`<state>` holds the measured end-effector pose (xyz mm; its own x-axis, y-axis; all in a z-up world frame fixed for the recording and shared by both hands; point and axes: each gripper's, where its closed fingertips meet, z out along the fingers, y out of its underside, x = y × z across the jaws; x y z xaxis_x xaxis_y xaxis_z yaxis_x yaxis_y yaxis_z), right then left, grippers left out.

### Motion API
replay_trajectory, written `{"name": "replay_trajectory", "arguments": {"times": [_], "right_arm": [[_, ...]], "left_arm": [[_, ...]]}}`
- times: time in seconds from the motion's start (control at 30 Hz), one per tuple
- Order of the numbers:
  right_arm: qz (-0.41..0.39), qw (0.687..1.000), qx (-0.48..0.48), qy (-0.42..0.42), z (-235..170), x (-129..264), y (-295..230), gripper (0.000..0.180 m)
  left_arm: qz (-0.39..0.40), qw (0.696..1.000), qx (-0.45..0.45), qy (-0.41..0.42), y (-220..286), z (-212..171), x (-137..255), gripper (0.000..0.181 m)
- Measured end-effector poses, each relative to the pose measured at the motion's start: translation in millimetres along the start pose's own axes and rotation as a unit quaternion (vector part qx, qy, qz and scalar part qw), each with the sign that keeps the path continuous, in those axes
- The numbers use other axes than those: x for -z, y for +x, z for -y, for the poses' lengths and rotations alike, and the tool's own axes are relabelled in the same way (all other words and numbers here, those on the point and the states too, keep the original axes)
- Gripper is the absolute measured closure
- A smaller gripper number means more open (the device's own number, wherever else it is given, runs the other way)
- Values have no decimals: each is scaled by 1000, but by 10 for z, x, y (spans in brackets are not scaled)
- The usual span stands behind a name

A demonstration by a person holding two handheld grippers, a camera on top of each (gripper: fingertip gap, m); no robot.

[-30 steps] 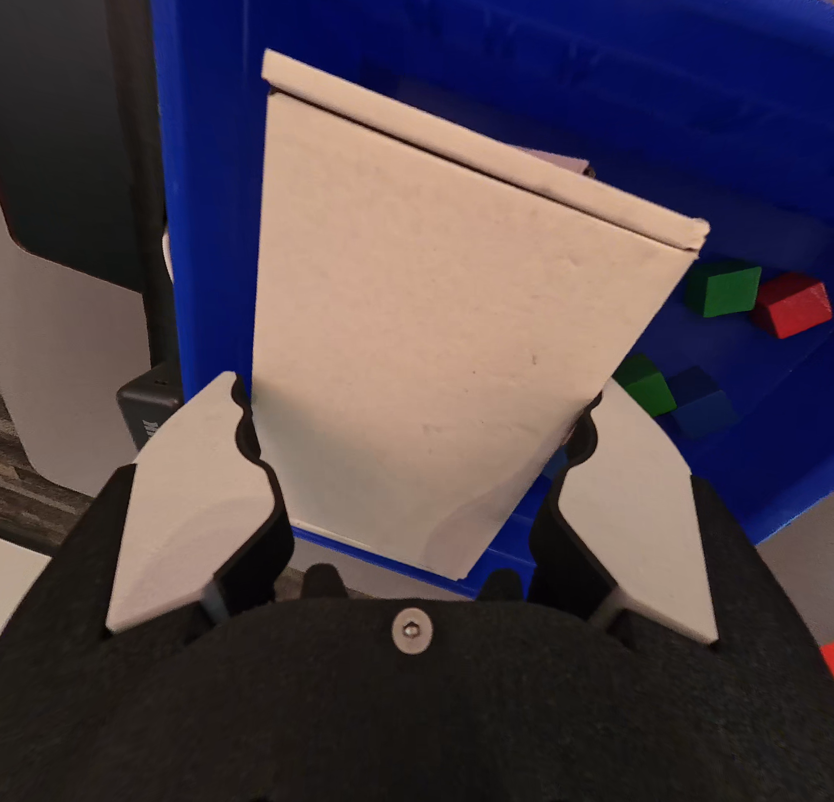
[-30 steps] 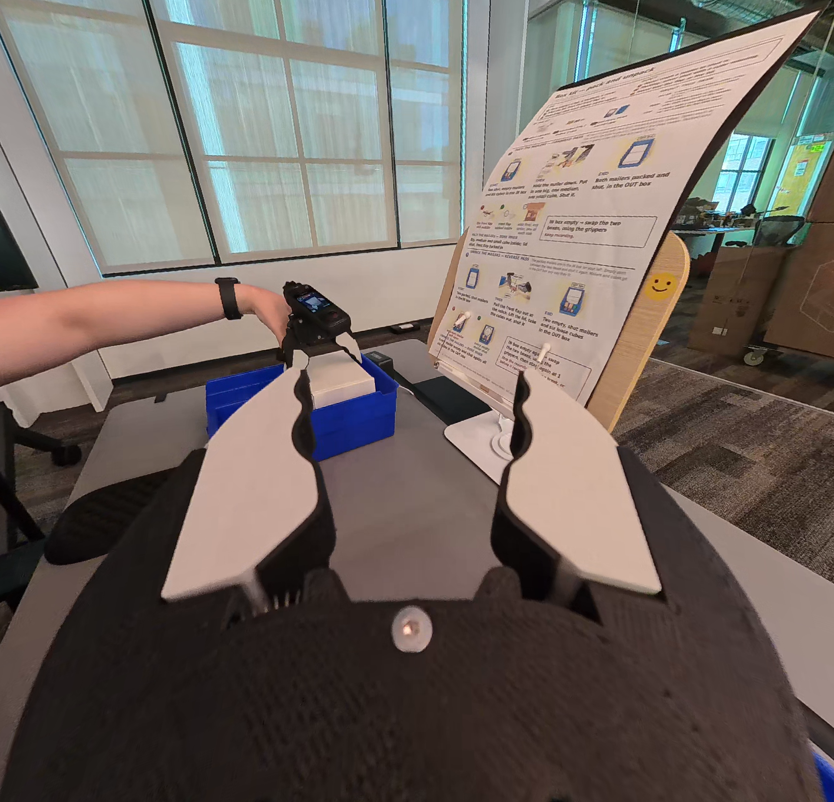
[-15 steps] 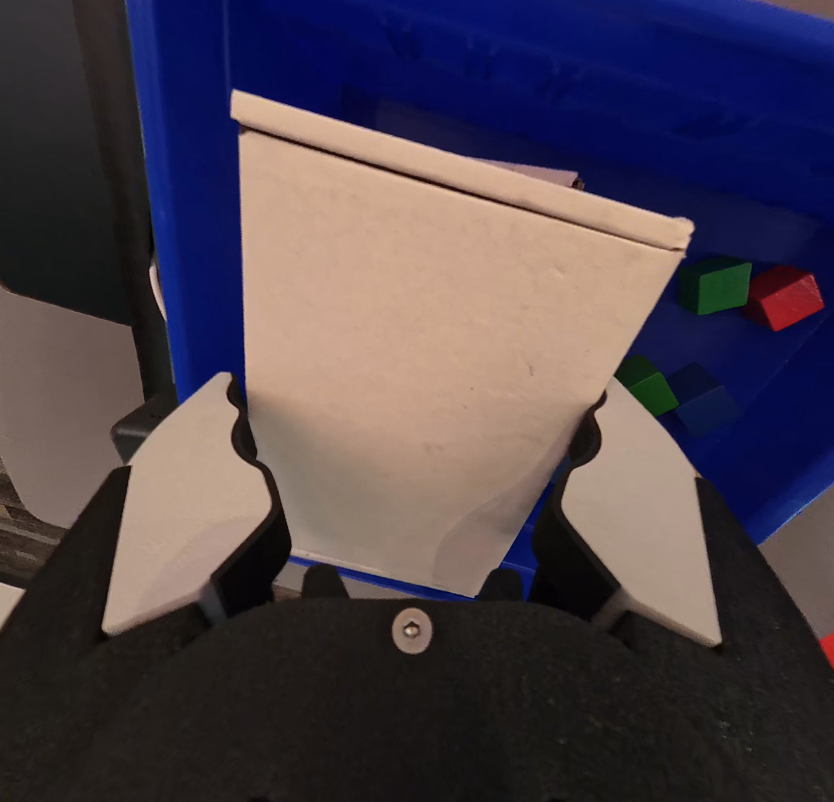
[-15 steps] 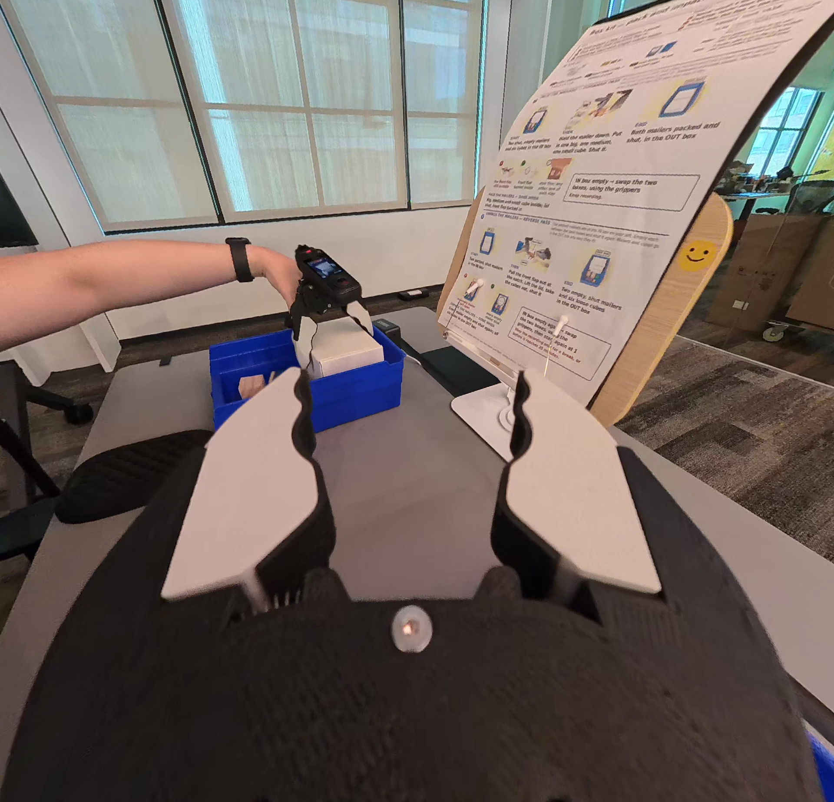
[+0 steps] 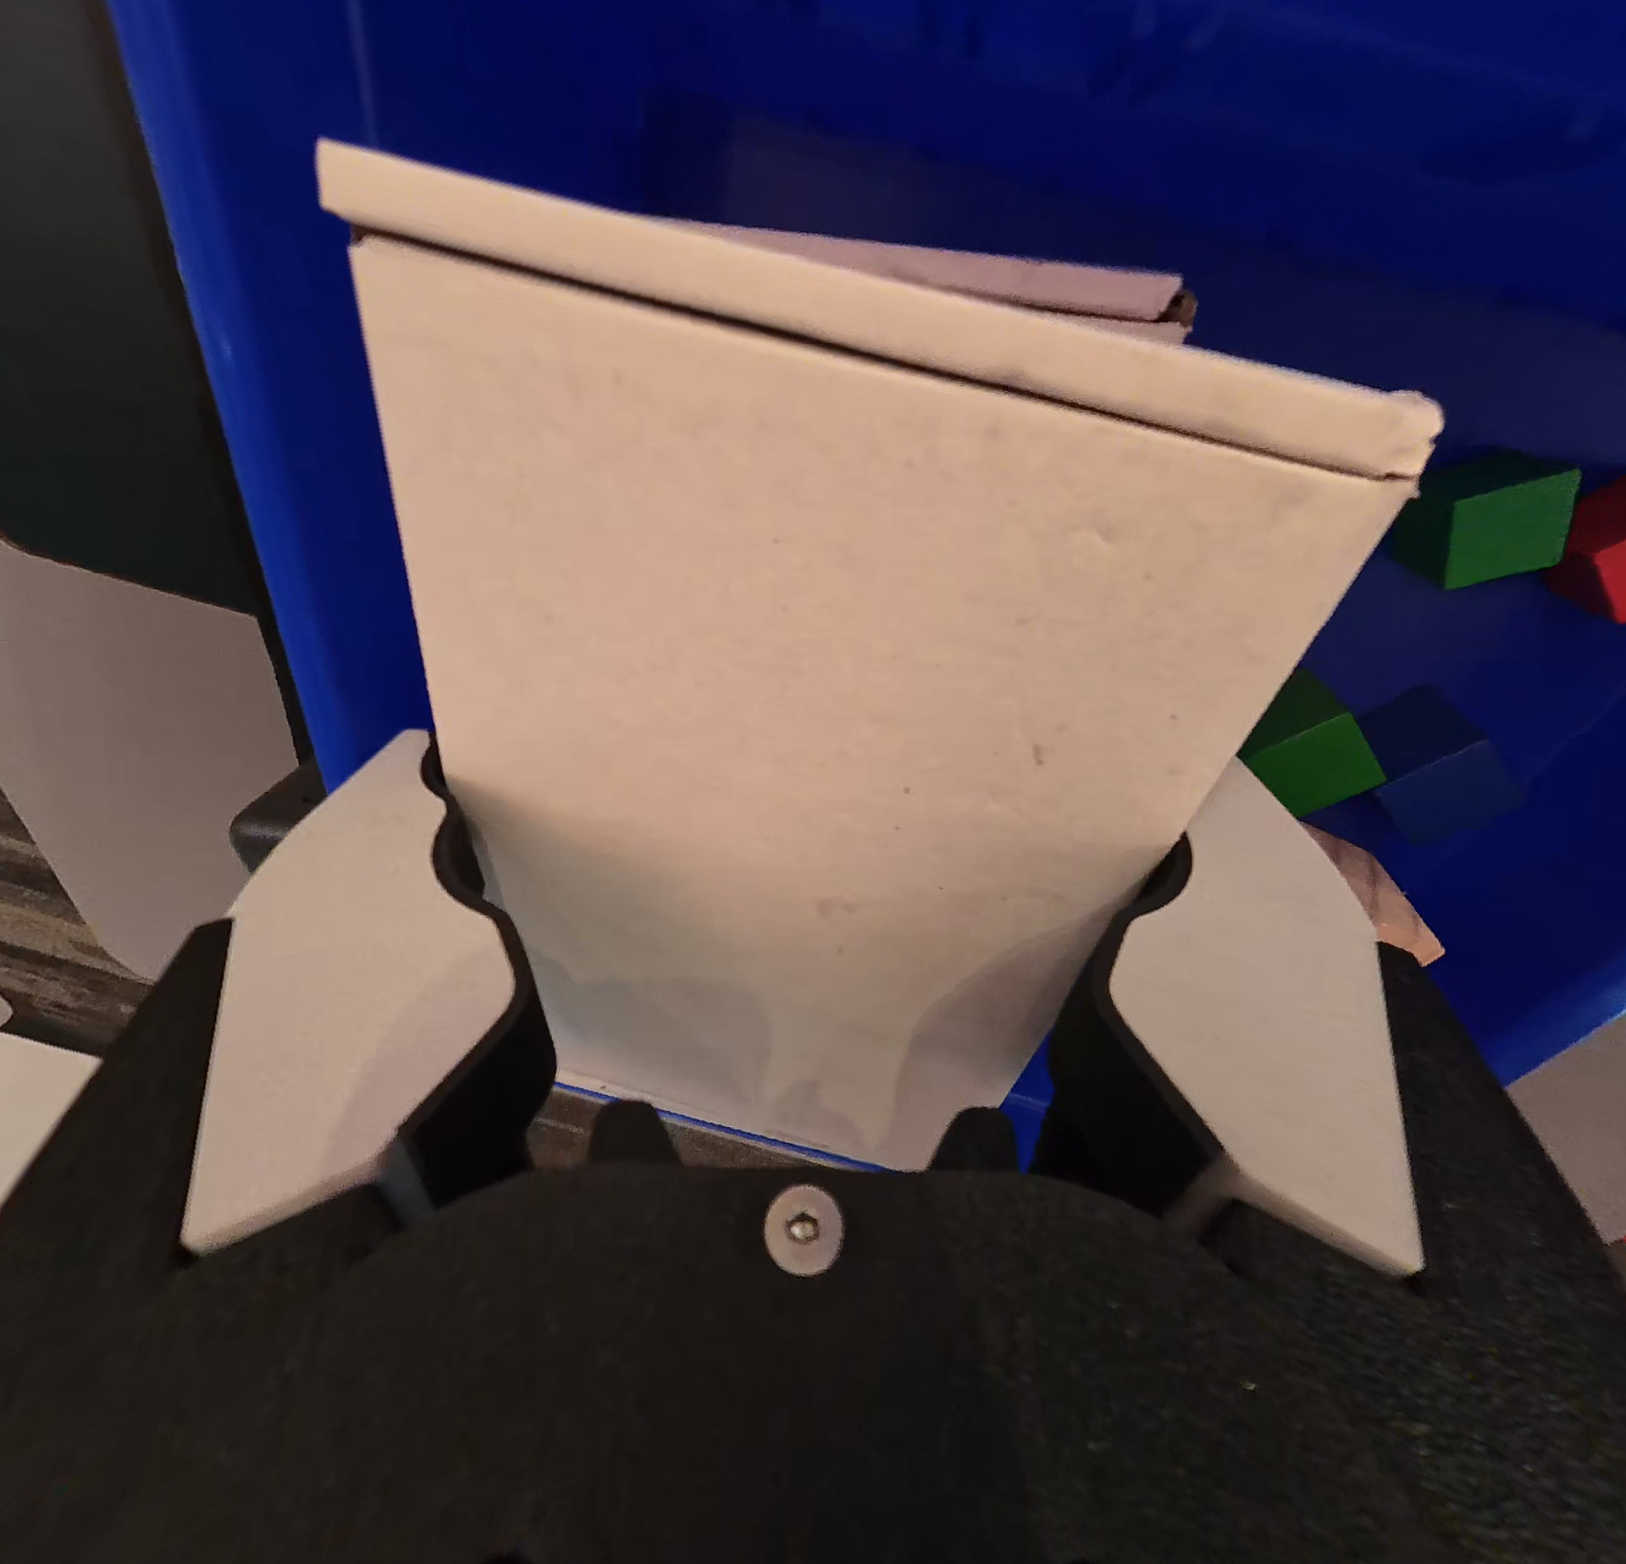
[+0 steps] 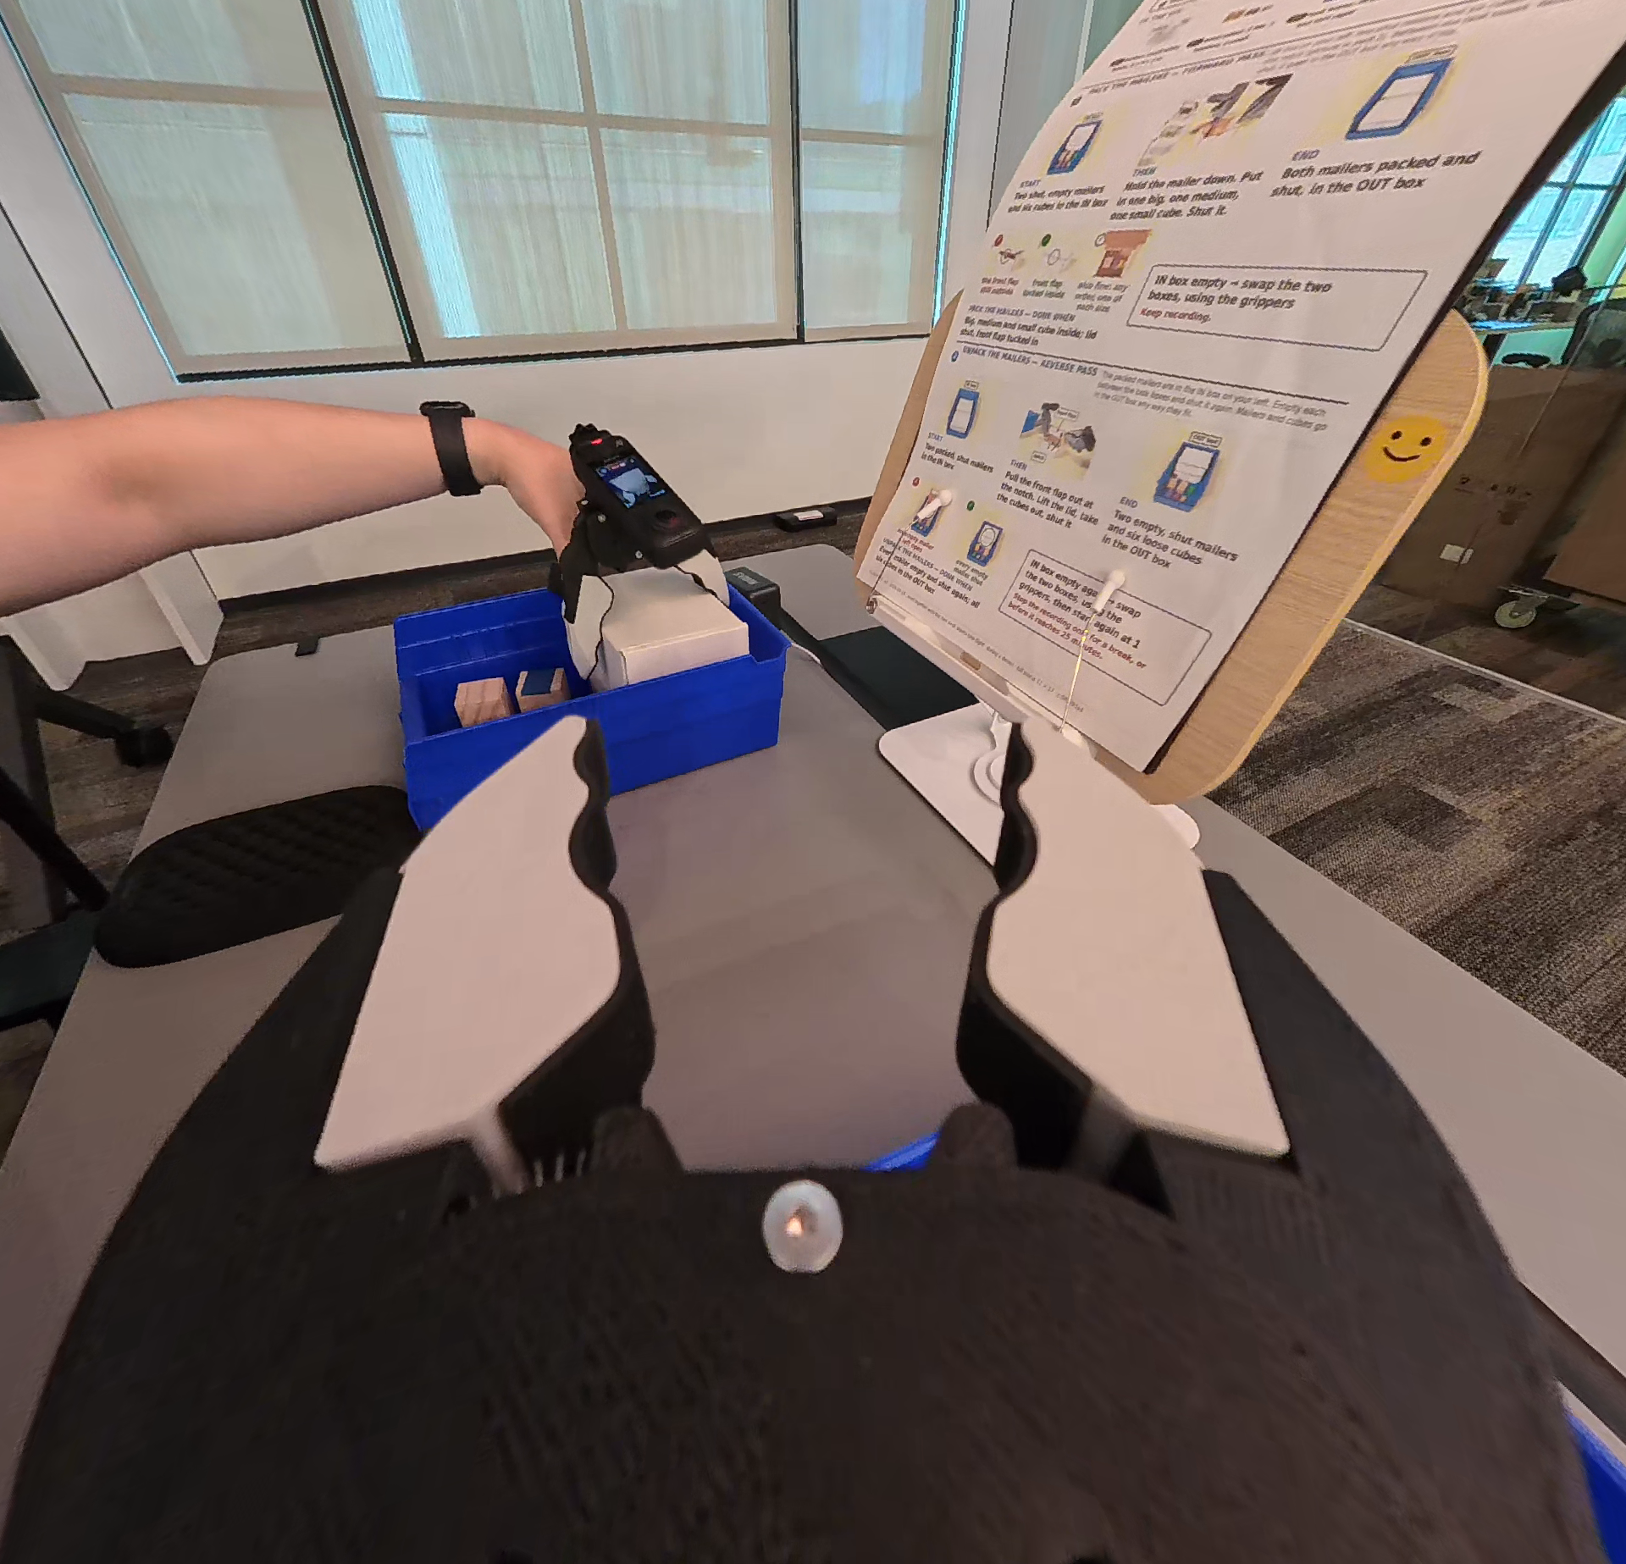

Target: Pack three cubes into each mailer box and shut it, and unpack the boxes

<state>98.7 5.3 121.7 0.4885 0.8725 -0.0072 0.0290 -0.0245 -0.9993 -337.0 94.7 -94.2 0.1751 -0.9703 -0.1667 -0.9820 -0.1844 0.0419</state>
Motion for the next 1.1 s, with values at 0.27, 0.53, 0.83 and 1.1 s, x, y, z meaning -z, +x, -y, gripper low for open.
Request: {"name": "replay_trajectory", "arguments": {"times": [0.27,0.53,0.83,1.1], "right_arm": [[-3,1000,4,-14,-51,-21,3,93],[-4,999,12,-35,-120,-42,-5,93],[-3,999,13,-47,-167,-61,7,93],[-5,998,16,-58,-201,-79,1,93]], "left_arm": [[23,1000,12,-8,0,-34,-19,36],[29,999,-1,-25,-11,-58,-35,36],[33,998,8,-47,-27,-83,-29,37],[32,999,15,-41,-25,-94,-35,36]]}}
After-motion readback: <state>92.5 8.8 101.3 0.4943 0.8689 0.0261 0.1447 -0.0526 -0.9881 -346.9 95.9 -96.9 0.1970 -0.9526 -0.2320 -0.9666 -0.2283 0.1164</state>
